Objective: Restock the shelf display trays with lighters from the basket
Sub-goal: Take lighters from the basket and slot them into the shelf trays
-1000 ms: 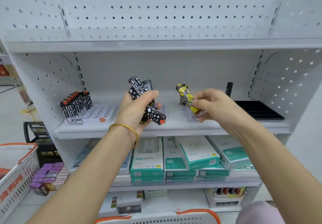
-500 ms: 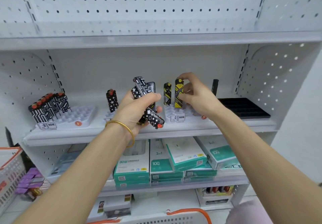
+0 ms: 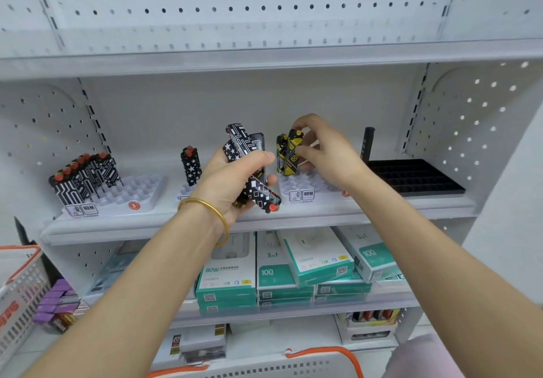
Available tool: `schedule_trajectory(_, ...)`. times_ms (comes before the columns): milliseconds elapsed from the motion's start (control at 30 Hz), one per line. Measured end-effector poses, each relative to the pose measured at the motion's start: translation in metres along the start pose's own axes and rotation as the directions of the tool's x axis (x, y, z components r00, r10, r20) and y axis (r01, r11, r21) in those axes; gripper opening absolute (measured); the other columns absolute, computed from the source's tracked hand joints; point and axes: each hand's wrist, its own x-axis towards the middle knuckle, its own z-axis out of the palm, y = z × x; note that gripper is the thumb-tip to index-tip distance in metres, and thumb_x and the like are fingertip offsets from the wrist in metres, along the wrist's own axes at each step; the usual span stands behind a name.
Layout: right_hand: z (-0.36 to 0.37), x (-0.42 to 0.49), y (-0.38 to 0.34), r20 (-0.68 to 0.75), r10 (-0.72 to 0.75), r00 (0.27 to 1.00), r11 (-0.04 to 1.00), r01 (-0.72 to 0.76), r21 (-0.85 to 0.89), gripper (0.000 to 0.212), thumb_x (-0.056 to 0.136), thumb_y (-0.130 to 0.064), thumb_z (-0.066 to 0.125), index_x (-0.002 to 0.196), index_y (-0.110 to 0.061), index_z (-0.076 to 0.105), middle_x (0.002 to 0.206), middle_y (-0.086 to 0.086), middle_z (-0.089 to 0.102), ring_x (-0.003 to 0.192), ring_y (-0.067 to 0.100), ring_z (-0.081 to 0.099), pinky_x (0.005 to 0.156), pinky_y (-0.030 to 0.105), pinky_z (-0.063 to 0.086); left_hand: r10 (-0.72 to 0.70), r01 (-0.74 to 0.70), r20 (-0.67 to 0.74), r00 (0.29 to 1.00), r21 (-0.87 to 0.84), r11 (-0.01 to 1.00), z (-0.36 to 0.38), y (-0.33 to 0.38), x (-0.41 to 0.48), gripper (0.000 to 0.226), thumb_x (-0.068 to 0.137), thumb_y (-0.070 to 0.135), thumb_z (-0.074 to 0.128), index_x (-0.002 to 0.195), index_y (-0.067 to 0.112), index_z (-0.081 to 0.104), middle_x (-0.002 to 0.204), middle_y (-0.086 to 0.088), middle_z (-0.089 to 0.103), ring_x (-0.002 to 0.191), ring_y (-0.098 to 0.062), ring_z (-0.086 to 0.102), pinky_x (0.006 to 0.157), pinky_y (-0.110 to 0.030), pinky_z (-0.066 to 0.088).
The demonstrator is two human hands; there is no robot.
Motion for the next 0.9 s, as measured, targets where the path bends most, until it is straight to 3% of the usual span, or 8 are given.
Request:
schedule_trajectory(133,0.004,0.003,-0.006,-0.001,-0.059,0.998,0.991,0.058,-0.117,0.029,0.089,-0.001,0.052,0.116,-0.012,0.049,0.092,0.014,0.056,0.072,0.031,0.065,0.070,0.041,0.055,0.002,-0.002,0.001,1.000,-0.003,1.000,-0.001,-0.001,0.000,0.020,0.080,0.017,0.070,0.087,0.026,0.054,0.070,0.010,0.062,0.060,-0.010,0.068,0.059,-0.023,0.047)
schedule_trajectory(300,0.010,0.004,-0.010,0.013,-0.091,0.996,0.978,0.092,-0.188,0.028,0.089,-0.002,0.051,0.115,-0.013,0.049,0.093,0.014,0.058,0.065,0.028,0.066,0.066,0.045,0.056,-0.001,0.001,0.002,1.000,-0.001,1.000,-0.002,-0.001,-0.001,0.021,0.079,0.017,0.070,0.089,0.025,0.054,0.072,0.008,0.063,0.059,-0.009,0.068,0.059,-0.023,0.048)
schedule_trajectory(467,0.012,0.007,-0.010,0.021,-0.116,0.993,0.952,0.117,-0.283,0.032,0.090,-0.004,0.052,0.121,-0.010,0.048,0.097,0.018,0.060,0.083,0.035,0.062,0.078,0.049,0.051,0.005,-0.005,0.001,1.000,0.010,1.000,-0.002,0.000,0.000,0.021,0.079,0.017,0.070,0.090,0.025,0.054,0.068,0.010,0.064,0.061,-0.010,0.068,0.062,-0.025,0.047)
schedule_trajectory(633,0.013,0.008,-0.016,0.010,-0.134,0.991,0.934,0.129,-0.334,0.028,0.092,-0.021,0.052,0.118,-0.012,0.051,0.096,0.011,0.058,0.084,0.029,0.056,0.073,0.034,0.046,0.001,-0.001,0.001,1.000,0.000,1.000,-0.002,0.000,0.001,0.021,0.079,0.016,0.071,0.088,0.025,0.054,0.067,0.009,0.064,0.063,-0.012,0.068,0.066,-0.028,0.048)
schedule_trajectory(767,0.019,0.010,-0.019,-0.046,-0.123,0.991,0.935,0.101,-0.341,0.026,0.094,-0.021,0.049,0.115,-0.008,0.051,0.096,0.016,0.058,0.085,0.033,0.055,0.071,0.037,0.045,-0.005,0.005,0.003,1.000,-0.005,1.000,-0.001,0.000,0.000,0.022,0.079,0.017,0.071,0.090,0.025,0.053,0.068,0.009,0.063,0.061,-0.011,0.068,0.063,-0.025,0.047)
schedule_trajectory(900,0.018,0.011,-0.019,-0.040,-0.099,0.994,0.939,0.080,-0.335,0.025,0.094,-0.017,0.046,0.116,-0.005,0.050,0.096,0.018,0.060,0.086,0.036,0.055,0.070,0.037,0.043,-0.023,0.023,0.008,1.000,-0.024,0.999,-0.001,0.001,-0.002,0.023,0.080,0.015,0.070,0.092,0.023,0.052,0.072,0.007,0.062,0.056,-0.008,0.067,0.048,-0.018,0.047)
